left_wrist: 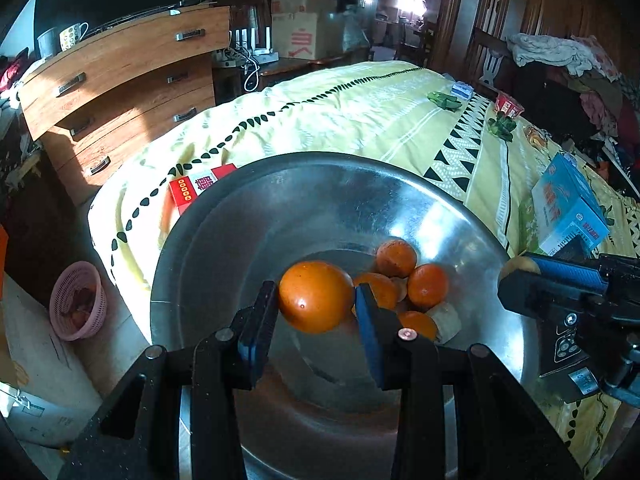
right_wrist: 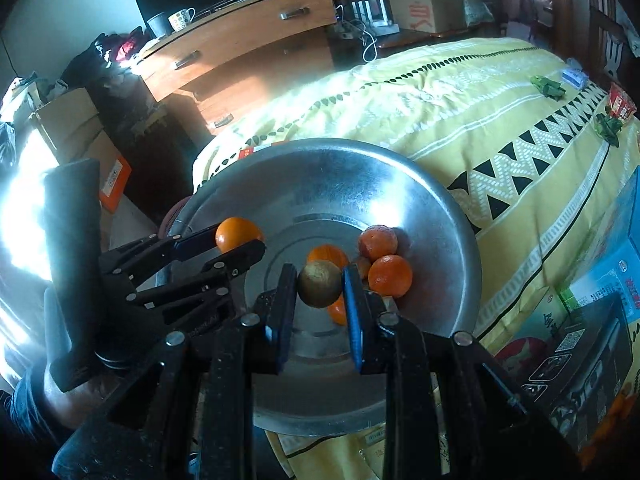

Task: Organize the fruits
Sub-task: 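Carry the orange and kiwi over the steel bowl, then open both grippers to drop the orange and kiwi into the bowl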

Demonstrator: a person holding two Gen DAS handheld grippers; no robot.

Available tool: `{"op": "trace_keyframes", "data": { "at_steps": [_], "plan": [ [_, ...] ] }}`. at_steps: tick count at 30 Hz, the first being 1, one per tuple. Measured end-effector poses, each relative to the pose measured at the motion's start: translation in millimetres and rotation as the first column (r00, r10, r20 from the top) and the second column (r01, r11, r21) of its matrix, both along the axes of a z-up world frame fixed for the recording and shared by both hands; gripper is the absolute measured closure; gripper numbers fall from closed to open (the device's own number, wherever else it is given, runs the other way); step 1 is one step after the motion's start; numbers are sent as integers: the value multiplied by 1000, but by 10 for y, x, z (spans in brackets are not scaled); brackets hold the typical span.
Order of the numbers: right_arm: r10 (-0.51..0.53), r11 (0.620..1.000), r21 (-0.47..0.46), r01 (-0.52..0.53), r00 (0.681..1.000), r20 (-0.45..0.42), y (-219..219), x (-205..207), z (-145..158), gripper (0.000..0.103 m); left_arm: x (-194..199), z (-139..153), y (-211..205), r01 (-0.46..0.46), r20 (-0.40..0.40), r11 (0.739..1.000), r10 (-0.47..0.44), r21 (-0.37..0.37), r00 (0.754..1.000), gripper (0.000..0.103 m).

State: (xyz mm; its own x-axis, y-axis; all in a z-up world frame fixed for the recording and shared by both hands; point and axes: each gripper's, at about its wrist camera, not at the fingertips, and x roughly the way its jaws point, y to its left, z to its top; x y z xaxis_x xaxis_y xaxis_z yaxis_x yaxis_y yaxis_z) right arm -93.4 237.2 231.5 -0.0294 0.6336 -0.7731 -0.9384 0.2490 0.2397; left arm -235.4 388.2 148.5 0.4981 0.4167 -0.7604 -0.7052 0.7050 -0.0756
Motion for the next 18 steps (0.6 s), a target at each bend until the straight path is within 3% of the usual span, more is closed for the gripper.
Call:
{"op": "trace_keyframes", "data": {
  "at_steps": [18],
  "plan": [
    [-2,999,-34,1,1000,-18,79,-23,-140,79,-28,-103,74,-13,-10,1000,13,-17,1000,63]
  ]
}}
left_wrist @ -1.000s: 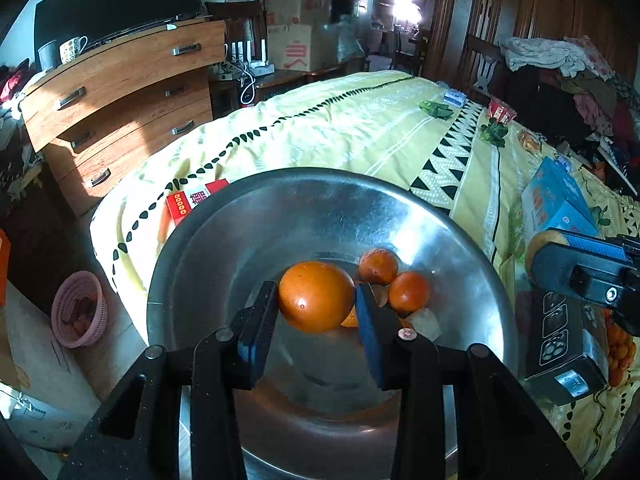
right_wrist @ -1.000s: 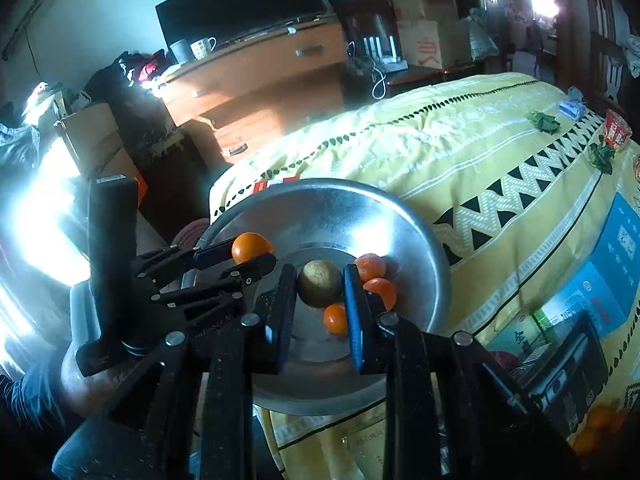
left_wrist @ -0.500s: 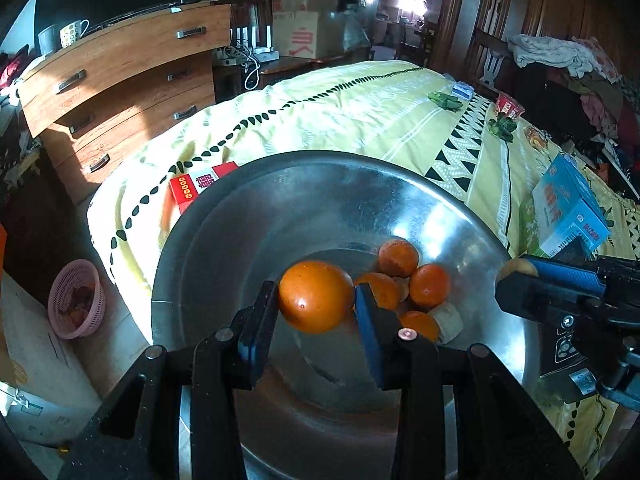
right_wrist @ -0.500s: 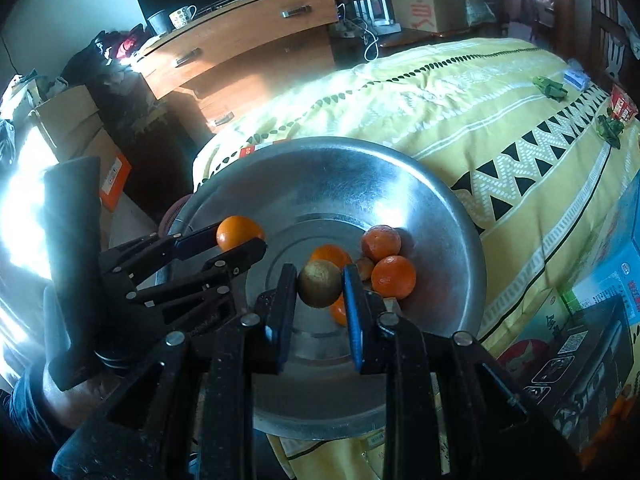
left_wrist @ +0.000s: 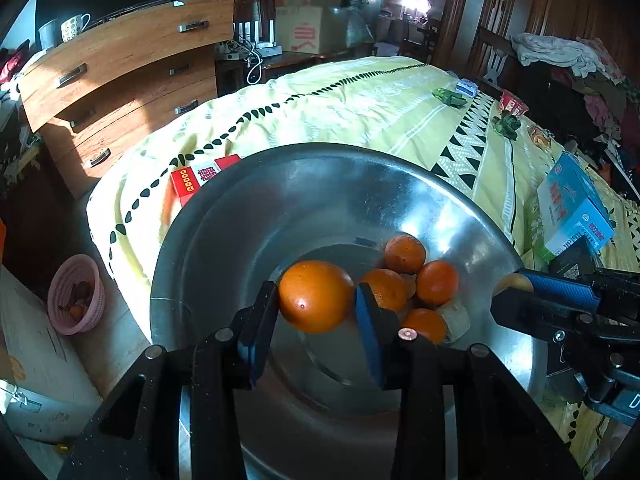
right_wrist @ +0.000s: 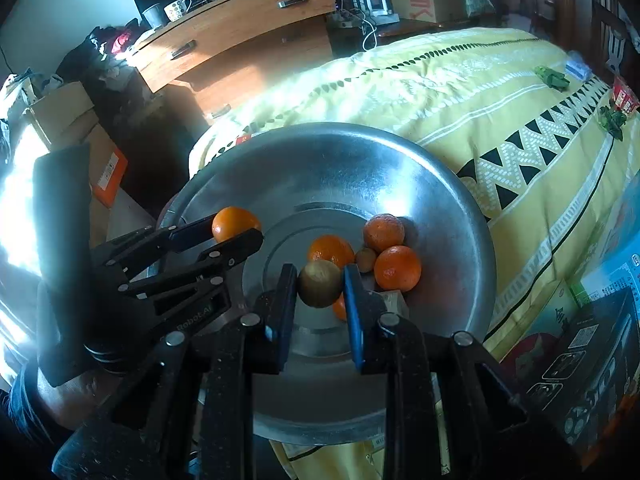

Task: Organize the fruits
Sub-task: 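Open both grippers to drop the orange and kiwi into the bowl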

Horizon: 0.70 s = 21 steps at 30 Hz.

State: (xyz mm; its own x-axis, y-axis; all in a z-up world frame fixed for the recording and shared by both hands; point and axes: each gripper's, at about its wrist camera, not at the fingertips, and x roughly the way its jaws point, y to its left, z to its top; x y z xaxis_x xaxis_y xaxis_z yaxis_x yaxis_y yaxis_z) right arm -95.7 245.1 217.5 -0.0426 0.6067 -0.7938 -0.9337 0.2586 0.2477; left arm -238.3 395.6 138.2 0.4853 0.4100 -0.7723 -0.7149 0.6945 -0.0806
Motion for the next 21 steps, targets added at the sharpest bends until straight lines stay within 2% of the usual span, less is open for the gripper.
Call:
{"op": "trace_keyframes", "data": {
  "at_steps": [3,8,10,11,12,21],
  "plan": [
    [4,1000,-4,-4,1000,0,8,-16,-9,79,6,-7,-12,-2,-7,1000,2,2,1000,62],
    [1,1000,-2,-1,1000,4,0,-18,-9,77,11,-10,-4,-13,-6,1000,13,4,1000,50],
    [-5,1000,-1,5,1000,3,-15,-4,-10,63,7,-21,5,-22,-11,1000,22,0,1000,47],
    [-9,1000,4,9,1000,3,-26,2,-6,47,5,-27,6,-24,-12,1000,24,-2,1000,47],
    [-15,1000,12,15,1000,6,-43,7,1,37,6,-32,4,-26,-15,1000,26,-1,1000,47],
    [-26,999,40,23,998,56,-149,-47,91,34,3,-17,-15,-46,-24,999,46,13,999,38]
  ]
}}
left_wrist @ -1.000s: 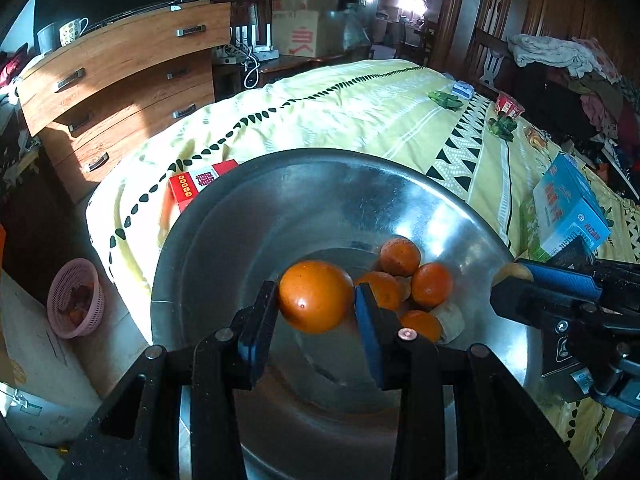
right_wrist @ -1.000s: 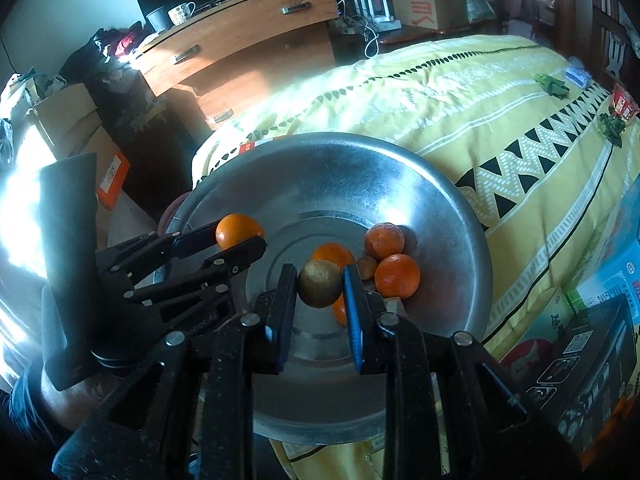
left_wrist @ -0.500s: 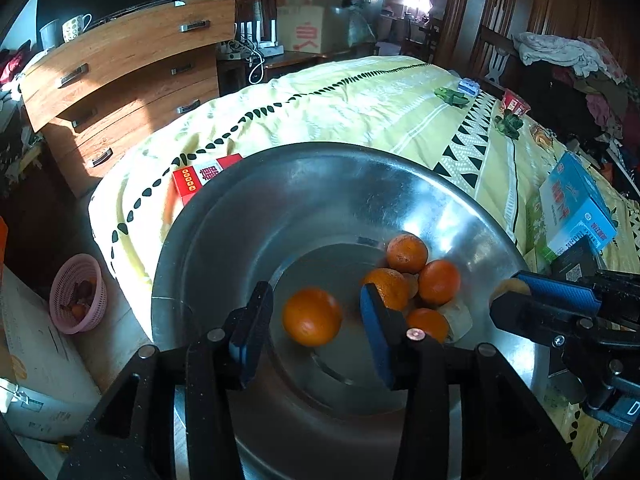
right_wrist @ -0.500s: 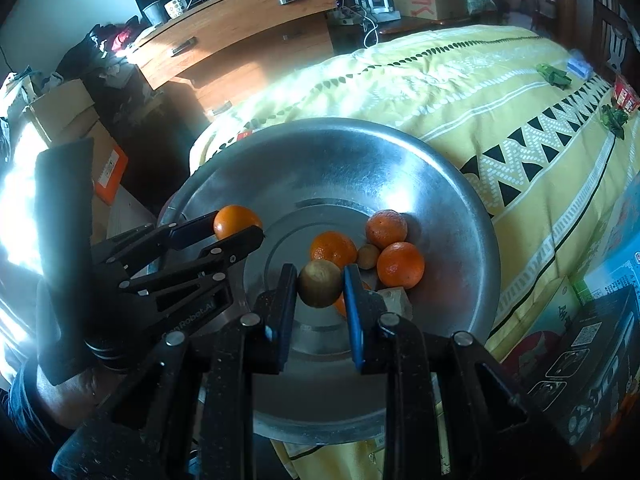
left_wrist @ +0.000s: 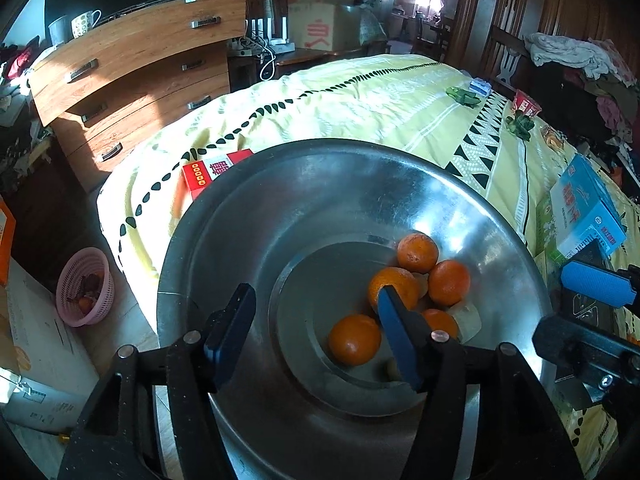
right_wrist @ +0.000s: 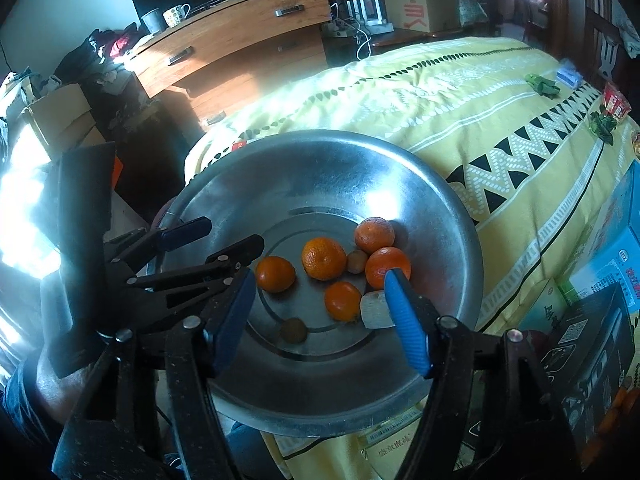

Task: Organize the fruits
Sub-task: 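Open both grippers to drop the orange and kiwi into the bowl, then move both grippers back over the fruit pile, then grasp another large orange with the left gripper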

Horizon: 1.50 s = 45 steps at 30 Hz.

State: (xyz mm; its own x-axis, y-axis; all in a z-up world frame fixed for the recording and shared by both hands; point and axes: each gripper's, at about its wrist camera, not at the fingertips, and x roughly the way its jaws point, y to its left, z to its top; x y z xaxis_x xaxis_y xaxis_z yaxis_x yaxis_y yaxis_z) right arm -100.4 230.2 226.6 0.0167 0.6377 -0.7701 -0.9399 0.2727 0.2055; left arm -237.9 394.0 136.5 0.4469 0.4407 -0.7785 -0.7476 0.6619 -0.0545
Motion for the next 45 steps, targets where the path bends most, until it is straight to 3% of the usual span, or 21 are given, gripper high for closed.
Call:
{"op": "trace_keyframes", "data": {
  "at_steps": [10,13,15,18,22,24,26,28,31,34,35,38,42,45],
  "plan": [
    [-53,990,134,38,993,105,-534,-154,382,32,-19,297,-217,7,60,998,-11,67,998,37],
    [-124,974,209,91,981,151,-905,-199,530,24,-9,494,-404,51,121,995,-62,89,991,33],
    [-194,955,259,145,966,174,-1214,-224,577,12,0,616,-554,76,165,990,-95,115,982,31],
    [-285,923,315,221,942,175,-1719,-225,579,12,113,748,-817,146,214,982,-170,122,962,27],
    [-413,882,299,364,903,119,-2359,-120,434,12,410,860,-1382,291,269,949,-314,123,910,27],
    [-462,868,251,429,882,92,-2657,-56,323,12,595,898,-1745,392,291,912,-409,119,865,27],
    [-506,852,209,481,858,87,-2886,-10,237,12,825,900,-2194,537,299,837,-542,105,785,27],
    [-553,827,170,535,830,75,-3132,61,149,13,1023,849,-2638,639,271,762,-640,105,719,27],
    [-629,773,141,618,775,53,-3499,129,39,13,1402,599,-3251,766,237,642,-751,44,616,27],
    [-685,726,109,679,729,26,-3836,200,-78,13,1807,168,-3646,828,178,558,-811,-46,557,29],
    [-697,714,105,692,717,18,-3918,221,-106,13,1981,-21,-3749,841,162,534,-825,-86,541,36],
    [-730,680,86,728,683,-5,-4157,311,-194,16,2382,-444,-3897,842,107,521,-837,-143,536,52],
    [-746,661,59,748,663,-58,-4437,451,-345,28,2650,-780,-3960,834,92,521,-835,-181,542,53],
    [-752,653,46,756,654,-82,-4607,513,-445,32,2763,-900,-4057,851,77,496,-855,-172,513,53]
  ]
}}
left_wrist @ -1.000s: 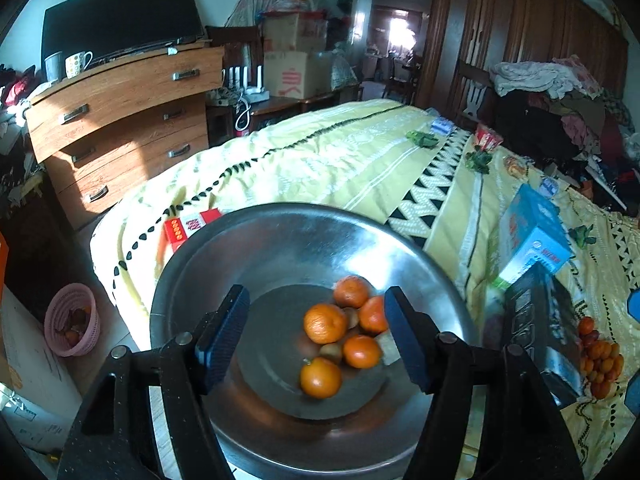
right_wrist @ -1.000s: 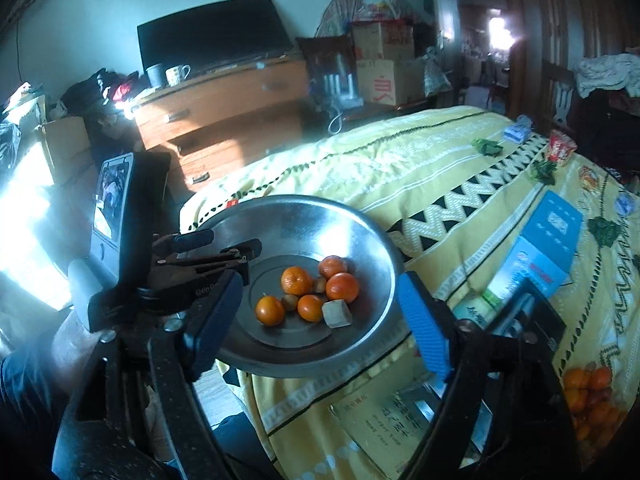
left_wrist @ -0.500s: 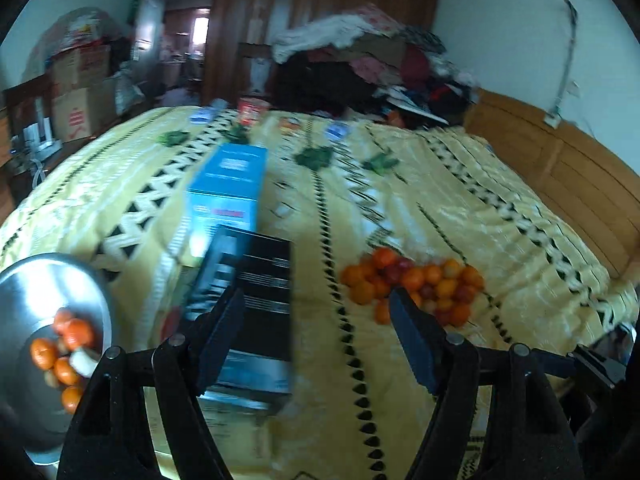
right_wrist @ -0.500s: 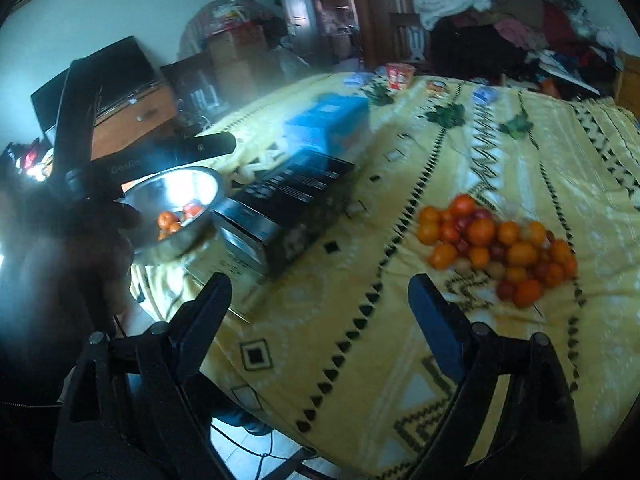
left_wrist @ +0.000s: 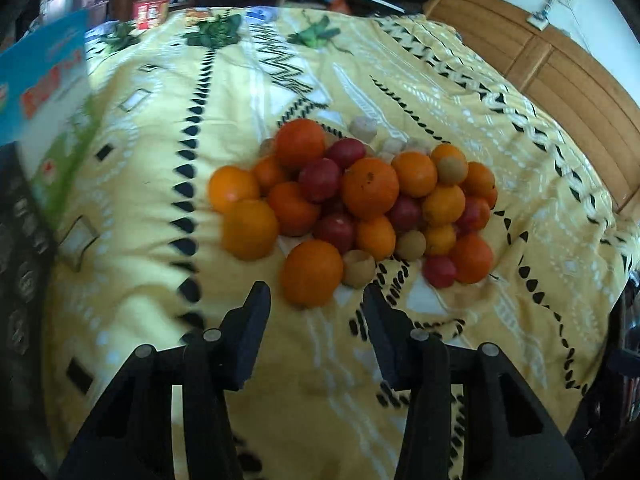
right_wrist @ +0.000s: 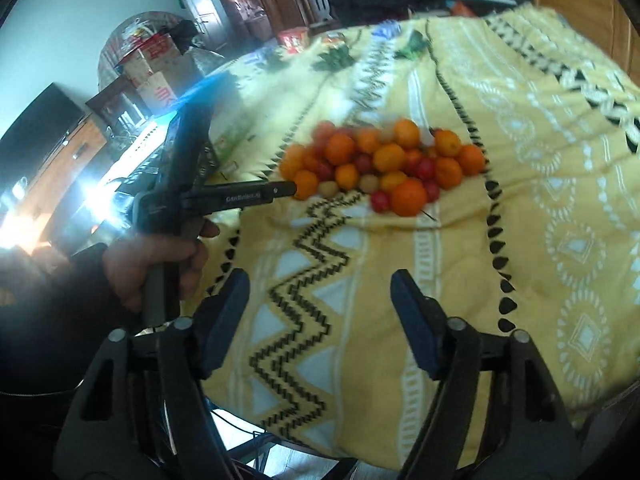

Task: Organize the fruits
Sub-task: 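Grasp another large orange with the left gripper, then grasp a brown kiwi with the right gripper while the left gripper holds the orange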

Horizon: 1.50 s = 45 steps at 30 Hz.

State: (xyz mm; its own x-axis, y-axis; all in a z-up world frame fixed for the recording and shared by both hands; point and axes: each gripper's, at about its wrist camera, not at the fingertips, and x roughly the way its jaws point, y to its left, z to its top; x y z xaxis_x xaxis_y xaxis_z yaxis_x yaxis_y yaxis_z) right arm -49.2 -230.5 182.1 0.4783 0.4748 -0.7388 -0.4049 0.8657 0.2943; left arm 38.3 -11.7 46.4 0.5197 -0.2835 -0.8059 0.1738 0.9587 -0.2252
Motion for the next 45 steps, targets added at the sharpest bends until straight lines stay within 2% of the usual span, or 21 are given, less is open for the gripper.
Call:
{"op": "trace_keyframes", "data": {
  "at_steps": [3,7,9,14,19,21,28,31,36,39,42,45],
  "plan": [
    [-1,1000,17,1,1000,-12,-65,81,-56,35,110,-111,-72,15,-19,1000,-15,26,1000,54],
    [12,999,38,-12,1000,-11,-25,192,-97,36,148,-200,-69,5,-21,999,-4,50,1000,67],
    [27,998,50,-27,1000,-5,36,250,-107,39,132,-192,-38,-1,-13,1000,1,26,1000,67],
    [68,995,75,-68,998,8,254,472,-174,44,-103,40,122,-47,33,999,48,-12,998,67],
    [76,994,82,-74,997,-22,522,858,-396,54,-373,268,326,-100,62,994,103,-41,993,67],
    [81,995,66,-78,996,-36,634,1001,-496,59,-442,348,375,-104,80,994,108,-46,991,67],
    [49,999,-8,-50,996,-80,891,1348,-788,61,-456,424,480,-116,89,992,121,-58,989,67],
    [32,999,-32,-35,995,-93,928,1396,-856,62,-445,386,478,-113,80,992,117,-59,990,67],
    [36,996,-85,-41,998,-59,1008,1339,-874,63,-473,376,474,-113,79,992,118,-61,990,67],
    [4,1000,-19,-6,995,-98,899,1299,-861,64,-500,404,510,-125,86,990,131,-65,988,67],
    [-9,1000,-15,8,992,-124,883,1297,-927,64,-494,407,520,-131,85,989,136,-67,987,67],
    [-32,999,-19,30,993,-113,895,1343,-954,64,-491,416,526,-136,87,988,142,-70,986,67]
  ]
}}
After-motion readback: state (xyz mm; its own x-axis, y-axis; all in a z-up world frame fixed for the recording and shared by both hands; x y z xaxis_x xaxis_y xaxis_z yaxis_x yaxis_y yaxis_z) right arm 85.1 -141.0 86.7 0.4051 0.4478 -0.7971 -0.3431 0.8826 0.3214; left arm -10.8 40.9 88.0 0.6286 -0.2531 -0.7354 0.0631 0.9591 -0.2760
